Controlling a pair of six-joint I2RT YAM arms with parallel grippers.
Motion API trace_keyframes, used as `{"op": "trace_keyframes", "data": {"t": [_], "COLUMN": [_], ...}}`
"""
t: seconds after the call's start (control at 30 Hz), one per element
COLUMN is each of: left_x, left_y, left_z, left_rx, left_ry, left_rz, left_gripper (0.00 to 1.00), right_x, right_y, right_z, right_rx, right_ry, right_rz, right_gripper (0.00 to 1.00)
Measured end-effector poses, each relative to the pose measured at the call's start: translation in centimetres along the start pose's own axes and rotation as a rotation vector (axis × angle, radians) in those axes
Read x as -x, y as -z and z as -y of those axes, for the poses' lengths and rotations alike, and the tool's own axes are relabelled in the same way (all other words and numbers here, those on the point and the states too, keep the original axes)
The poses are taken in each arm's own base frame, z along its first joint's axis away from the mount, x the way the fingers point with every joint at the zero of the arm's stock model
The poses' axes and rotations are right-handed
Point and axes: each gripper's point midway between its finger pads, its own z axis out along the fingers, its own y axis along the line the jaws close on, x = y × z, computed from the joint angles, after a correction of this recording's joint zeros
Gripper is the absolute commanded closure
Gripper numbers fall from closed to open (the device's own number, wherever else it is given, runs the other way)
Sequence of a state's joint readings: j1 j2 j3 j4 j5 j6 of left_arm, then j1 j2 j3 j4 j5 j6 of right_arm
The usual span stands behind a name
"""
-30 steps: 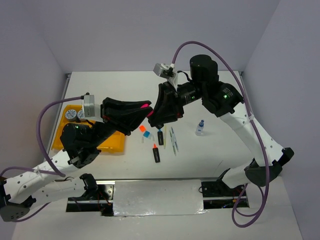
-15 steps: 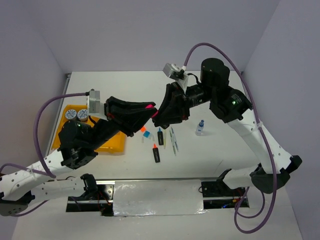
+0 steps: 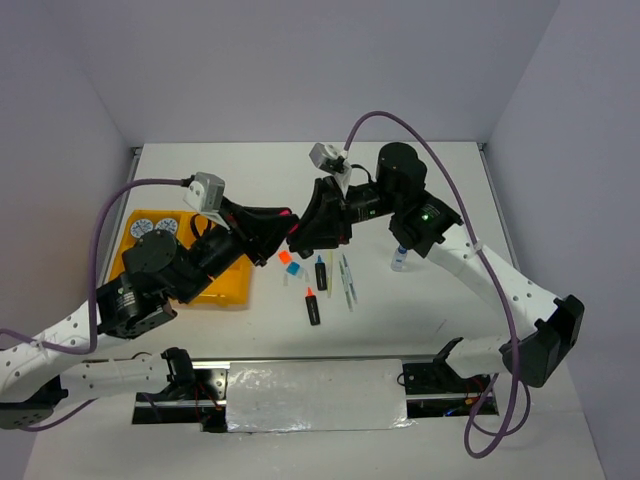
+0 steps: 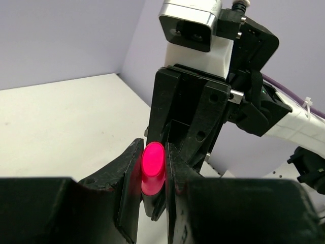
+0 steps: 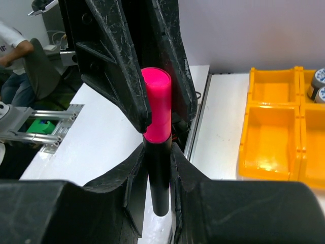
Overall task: Sort the stationery into containers
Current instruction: Place the pen in the storage box.
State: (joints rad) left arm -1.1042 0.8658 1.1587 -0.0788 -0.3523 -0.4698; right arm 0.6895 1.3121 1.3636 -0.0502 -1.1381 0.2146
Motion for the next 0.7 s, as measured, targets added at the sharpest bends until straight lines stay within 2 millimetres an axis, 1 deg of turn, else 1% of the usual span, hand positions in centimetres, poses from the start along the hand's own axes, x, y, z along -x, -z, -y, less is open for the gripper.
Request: {"op": "trace_keyframes", "data": {"t": [0.13, 0.17, 0.23, 0.27, 0.3, 0.33, 0.4, 0.43, 0.47, 0.5, 0.53, 0.6, 0.67, 0.7], "left_x": [-0.3, -0.3, 0.0, 0.1, 0.2, -0.1, -2.1, -2.9, -3.5, -3.9, -4.3, -4.9, -5.0, -4.6], "left_y": [0.4, 0.5, 0.7, 0.9, 1.0, 1.3, 2.2, 2.6, 2.9, 3.0, 3.1, 3.2, 3.3, 3.4], "left_z": [-1.1, -1.3, -1.6, -1.8, -2.0, -2.4, -3.4, -3.8, -4.2, -4.5, -4.8, -5.7, -6.9, -8.0], "left_rx": [0.053, 0.064, 0.085, 0.094, 0.103, 0.118, 0.146, 0.158, 0.172, 0.183, 0.201, 0.249, 0.321, 0.404], "left_ry": [-0.006, -0.008, -0.007, -0.006, -0.007, -0.015, -0.044, -0.057, -0.069, -0.078, -0.086, -0.098, -0.106, -0.104], "left_rz": [-0.015, -0.017, -0.008, -0.003, -0.001, -0.015, -0.087, -0.119, -0.141, -0.158, -0.172, -0.193, -0.199, -0.196], "left_gripper": [1.0, 1.0, 1.0, 1.0, 1.0, 1.0, 1.0, 1.0, 1.0, 1.0, 1.0, 1.0, 1.0, 1.0], "right_x": [-0.6, -0.7, -0.7, -0.6, -0.6, -0.2, 1.3, 2.1, 2.7, 3.2, 3.5, 3.8, 3.6, 3.3], "right_y": [-0.5, -0.6, -0.8, -0.9, -1.0, -1.1, -0.7, -0.4, -0.2, 0.0, 0.1, 0.4, 0.7, 0.9], "right_z": [0.7, 0.9, 1.2, 1.3, 1.5, 1.8, 2.6, 3.0, 3.3, 3.5, 3.7, 4.1, 4.9, 5.4], "right_rx": [0.008, 0.01, 0.013, 0.016, 0.017, 0.002, -0.034, -0.057, -0.071, -0.084, -0.094, -0.113, -0.144, -0.163], "right_ry": [0.004, -0.001, -0.005, -0.002, 0.002, 0.009, 0.065, 0.095, 0.118, 0.133, 0.138, 0.144, 0.142, 0.136], "right_rz": [0.016, 0.017, 0.021, 0.027, 0.033, 0.05, 0.099, 0.127, 0.146, 0.161, 0.172, 0.187, 0.197, 0.198], "right_gripper": [1.0, 0.98, 0.75, 0.65, 0.44, 0.36, 0.26, 0.23, 0.2, 0.14, 0.11, 0.0, 0.0, 0.0]}}
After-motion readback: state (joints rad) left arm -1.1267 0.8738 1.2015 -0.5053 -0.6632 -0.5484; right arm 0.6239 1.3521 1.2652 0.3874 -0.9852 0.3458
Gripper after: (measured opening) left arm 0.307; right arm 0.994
